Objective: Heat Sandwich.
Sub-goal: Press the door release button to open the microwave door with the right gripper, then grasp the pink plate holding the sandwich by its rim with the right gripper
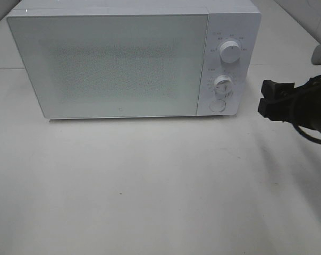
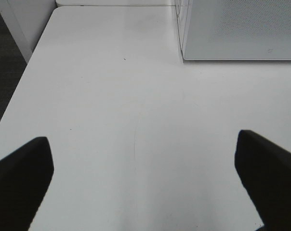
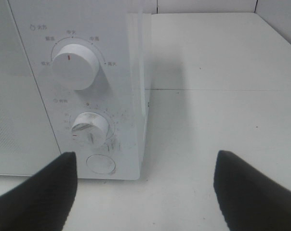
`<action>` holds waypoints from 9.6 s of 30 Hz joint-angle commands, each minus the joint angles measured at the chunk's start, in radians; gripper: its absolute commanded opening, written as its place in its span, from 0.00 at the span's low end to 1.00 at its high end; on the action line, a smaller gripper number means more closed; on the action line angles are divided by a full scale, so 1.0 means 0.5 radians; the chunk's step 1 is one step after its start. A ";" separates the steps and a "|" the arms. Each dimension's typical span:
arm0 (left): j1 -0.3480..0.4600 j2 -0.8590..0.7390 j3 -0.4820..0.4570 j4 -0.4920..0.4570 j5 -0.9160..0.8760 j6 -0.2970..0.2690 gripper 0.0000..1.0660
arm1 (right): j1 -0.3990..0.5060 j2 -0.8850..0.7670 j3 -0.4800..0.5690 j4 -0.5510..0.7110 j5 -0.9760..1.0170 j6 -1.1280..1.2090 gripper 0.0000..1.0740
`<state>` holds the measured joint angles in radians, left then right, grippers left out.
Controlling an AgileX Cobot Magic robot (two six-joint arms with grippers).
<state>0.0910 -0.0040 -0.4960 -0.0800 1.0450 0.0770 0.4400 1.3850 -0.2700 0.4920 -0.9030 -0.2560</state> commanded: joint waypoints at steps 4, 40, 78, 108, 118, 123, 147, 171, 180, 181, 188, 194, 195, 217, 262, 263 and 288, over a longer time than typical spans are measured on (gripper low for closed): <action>0.008 -0.056 0.006 -0.016 -0.016 -0.008 0.92 | 0.254 0.196 -0.002 0.270 -0.294 -0.038 0.70; 0.008 -0.056 0.006 -0.016 -0.016 -0.008 0.92 | 0.668 0.650 -0.166 0.666 -0.346 0.178 0.70; 0.008 -0.056 0.006 -0.016 -0.016 -0.008 0.92 | 0.662 0.650 -0.166 0.726 -0.262 3.136 0.03; 0.008 -0.056 0.006 -0.016 -0.016 -0.008 0.92 | 0.390 0.934 -0.522 0.388 -0.110 3.180 0.00; 0.008 -0.056 0.006 -0.016 -0.016 -0.008 0.92 | 0.238 1.124 -0.668 0.174 -0.074 3.264 0.00; 0.008 -0.056 0.006 -0.016 -0.016 -0.008 0.92 | 0.220 1.200 -0.736 0.130 -0.070 3.278 0.00; 0.008 -0.056 0.006 -0.016 -0.016 -0.008 0.92 | 0.058 1.420 -1.002 0.032 -0.030 3.350 0.00; 0.008 -0.056 0.006 -0.016 -0.016 -0.008 0.92 | 0.058 1.472 -1.120 0.152 -0.348 3.260 0.00; 0.008 -0.056 0.006 -0.016 -0.016 -0.008 0.92 | 0.058 1.564 -1.308 0.146 -0.506 3.254 0.00; 0.008 -0.056 0.006 -0.016 -0.016 -0.008 0.92 | 0.058 1.572 -1.328 0.138 -0.506 3.254 0.00; 0.008 -0.056 0.006 -0.016 -0.016 -0.008 0.92 | 0.056 1.572 -1.350 0.138 -0.500 3.208 0.00; 0.008 -0.056 0.006 -0.016 -0.016 -0.008 0.92 | 0.056 1.572 -1.350 0.128 -0.488 3.210 0.00; 0.008 -0.056 0.006 -0.016 -0.016 -0.008 0.92 | 0.056 1.572 -1.350 0.124 -0.488 3.210 0.00; 0.008 -0.056 0.006 -0.016 -0.016 -0.008 0.92 | 0.056 1.532 -1.340 0.144 -0.100 3.150 0.00; 0.008 -0.056 0.006 -0.016 -0.016 -0.008 0.92 | 0.062 0.494 -0.720 -0.034 1.166 2.322 0.03; 0.008 -0.056 0.006 -0.016 -0.016 -0.008 0.92 | 0.062 0.494 -0.720 -0.034 1.166 2.322 0.03; 0.008 -0.056 0.006 -0.016 -0.016 -0.008 0.92 | 0.062 0.254 -1.106 -0.558 2.650 1.210 0.05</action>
<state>0.0910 -0.0040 -0.4960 -0.0800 1.0450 0.0770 0.4750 1.5200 -0.8020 0.2530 0.3430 0.4020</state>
